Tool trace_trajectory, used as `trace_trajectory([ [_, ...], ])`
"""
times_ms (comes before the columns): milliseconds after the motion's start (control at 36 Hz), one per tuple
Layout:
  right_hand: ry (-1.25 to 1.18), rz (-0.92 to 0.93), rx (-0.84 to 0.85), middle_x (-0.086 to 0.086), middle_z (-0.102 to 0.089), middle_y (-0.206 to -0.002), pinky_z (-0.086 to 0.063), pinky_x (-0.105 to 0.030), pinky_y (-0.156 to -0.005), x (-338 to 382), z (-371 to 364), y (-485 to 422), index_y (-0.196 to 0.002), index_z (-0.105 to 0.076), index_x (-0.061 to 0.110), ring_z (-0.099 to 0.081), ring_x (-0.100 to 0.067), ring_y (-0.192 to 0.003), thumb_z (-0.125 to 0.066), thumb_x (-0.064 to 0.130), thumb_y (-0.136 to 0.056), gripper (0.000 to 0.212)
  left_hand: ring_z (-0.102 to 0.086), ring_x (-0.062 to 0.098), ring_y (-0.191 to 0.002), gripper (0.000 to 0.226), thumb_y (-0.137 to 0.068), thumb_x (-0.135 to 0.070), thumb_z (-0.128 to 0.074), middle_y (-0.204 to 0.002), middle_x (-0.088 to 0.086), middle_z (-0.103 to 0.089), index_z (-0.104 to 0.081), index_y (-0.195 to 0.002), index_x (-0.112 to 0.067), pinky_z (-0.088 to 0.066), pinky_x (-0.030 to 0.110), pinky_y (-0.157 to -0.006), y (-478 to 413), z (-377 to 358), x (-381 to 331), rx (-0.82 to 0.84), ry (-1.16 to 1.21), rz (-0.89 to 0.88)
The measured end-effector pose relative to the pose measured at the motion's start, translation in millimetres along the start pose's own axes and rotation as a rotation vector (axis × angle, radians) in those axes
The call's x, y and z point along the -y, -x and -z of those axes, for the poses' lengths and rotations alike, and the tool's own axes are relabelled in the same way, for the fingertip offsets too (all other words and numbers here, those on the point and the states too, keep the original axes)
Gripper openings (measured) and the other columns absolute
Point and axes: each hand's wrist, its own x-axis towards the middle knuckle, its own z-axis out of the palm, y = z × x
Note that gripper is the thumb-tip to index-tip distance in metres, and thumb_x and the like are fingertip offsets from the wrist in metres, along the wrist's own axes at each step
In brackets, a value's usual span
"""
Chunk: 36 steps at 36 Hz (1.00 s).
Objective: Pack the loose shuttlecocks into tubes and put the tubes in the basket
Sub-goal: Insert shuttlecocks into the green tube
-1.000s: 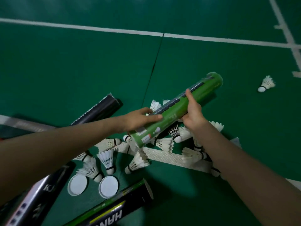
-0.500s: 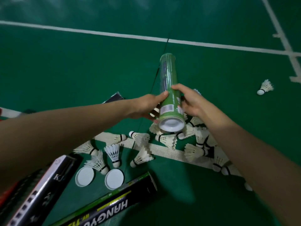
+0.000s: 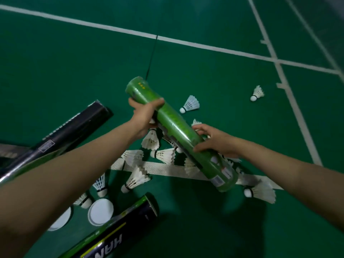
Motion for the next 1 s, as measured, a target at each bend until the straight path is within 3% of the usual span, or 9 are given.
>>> trace_trajectory([
  [83, 0.196, 0.044, 0.0, 0.007, -0.045, -0.122, -0.057, -0.028, -0.07, -6, -7, 3, -0.132, -0.037, 0.028, -0.065, -0.018, -0.092, -0.072, 0.018, -0.081, 0.063, -0.061, 0.027, -0.094, 0.077, -0.083, -0.024, -0.069, -0.116, 0.012, -0.054, -0.015, -0.138, -0.019, -0.054, 0.047, -0.071, 8, 0, 5, -0.036, 0.22, 0.122],
  [222, 0.48, 0.173, -0.163, 0.01, -0.052, -0.116, -0.049, -0.026, -0.084, -11, -25, -8, -0.127, -0.038, 0.029, -0.055, -0.007, -0.1, -0.083, 0.045, -0.065, 0.079, -0.061, 0.023, -0.092, 0.063, -0.086, -0.022, -0.067, -0.112, 0.009, -0.052, -0.019, -0.127, -0.017, -0.057, 0.04, -0.058, 39, -15, 29, -0.02, 0.245, 0.119],
  [333, 0.546, 0.255, -0.347, 0.004, -0.056, -0.114, -0.054, -0.04, -0.077, -22, -40, -17, -0.125, -0.037, 0.029, -0.061, -0.016, -0.094, -0.082, 0.052, -0.056, 0.086, -0.059, 0.026, -0.104, 0.069, -0.086, -0.023, -0.068, -0.121, 0.008, -0.049, -0.015, -0.13, -0.019, -0.051, 0.053, -0.088, 54, -35, 51, 0.049, 0.247, 0.055],
  [444, 0.672, 0.193, -0.446, 0.005, -0.053, -0.117, -0.052, -0.036, -0.074, -43, -34, -3, -0.129, -0.029, 0.032, -0.06, -0.018, -0.09, -0.075, 0.053, -0.062, 0.084, -0.058, 0.03, -0.113, 0.072, -0.084, -0.028, -0.07, -0.127, 0.012, -0.052, -0.022, -0.135, -0.016, -0.055, 0.048, -0.082, 58, -43, 63, 0.242, 0.17, 0.118],
  [611, 0.646, 0.062, -0.528, -0.005, -0.054, -0.12, -0.051, -0.041, -0.08, -81, -6, 20, -0.129, -0.029, 0.032, -0.058, -0.027, -0.095, -0.074, 0.053, -0.063, 0.083, -0.057, 0.022, -0.105, 0.03, -0.092, -0.024, -0.059, -0.104, 0.002, -0.06, -0.053, -0.117, -0.01, -0.047, 0.042, -0.098, 50, -49, 58, 0.434, -0.182, 0.224],
  [694, 0.639, 0.001, -0.56, -0.006, -0.053, -0.122, -0.05, -0.04, -0.08, -94, 5, 29, -0.132, -0.027, 0.029, -0.058, -0.027, -0.098, -0.074, 0.052, -0.065, 0.085, -0.055, 0.017, -0.09, 0.012, -0.093, -0.018, -0.058, -0.092, 0.003, -0.057, -0.055, -0.102, -0.011, -0.05, 0.031, -0.083, 45, -53, 53, 0.443, -0.372, 0.222],
  [778, 0.627, -0.046, -0.545, -0.006, -0.055, -0.117, -0.05, -0.038, -0.077, -107, 14, 37, -0.127, -0.031, 0.027, -0.057, -0.025, -0.094, -0.074, 0.05, -0.066, 0.079, -0.057, 0.017, -0.09, 0.015, -0.091, -0.016, -0.06, -0.098, 0.005, -0.061, -0.058, -0.104, -0.009, -0.049, 0.028, -0.077, 42, -60, 47, 0.487, -0.596, 0.208],
  [917, 0.612, -0.087, -0.533, -0.007, -0.049, -0.134, -0.049, -0.039, -0.086, -125, 24, 45, -0.142, -0.02, 0.027, -0.056, -0.028, -0.109, -0.076, 0.051, -0.066, 0.097, -0.055, 0.015, -0.087, 0.005, -0.089, -0.013, -0.063, -0.094, 0.004, -0.06, -0.058, -0.088, -0.014, -0.048, 0.026, -0.069, 44, -82, 48, 0.532, -0.882, 0.154],
  [1000, 0.569, -0.073, -0.525, -0.006, -0.05, -0.132, -0.049, -0.041, -0.086, -132, 27, 49, -0.14, -0.023, 0.028, -0.057, -0.027, -0.107, -0.078, 0.051, -0.064, 0.096, -0.056, 0.02, -0.093, 0.028, -0.084, -0.023, -0.069, -0.107, 0.008, -0.061, -0.058, -0.107, -0.011, -0.046, 0.03, -0.077, 40, -90, 66, 0.576, -1.291, -0.045],
])
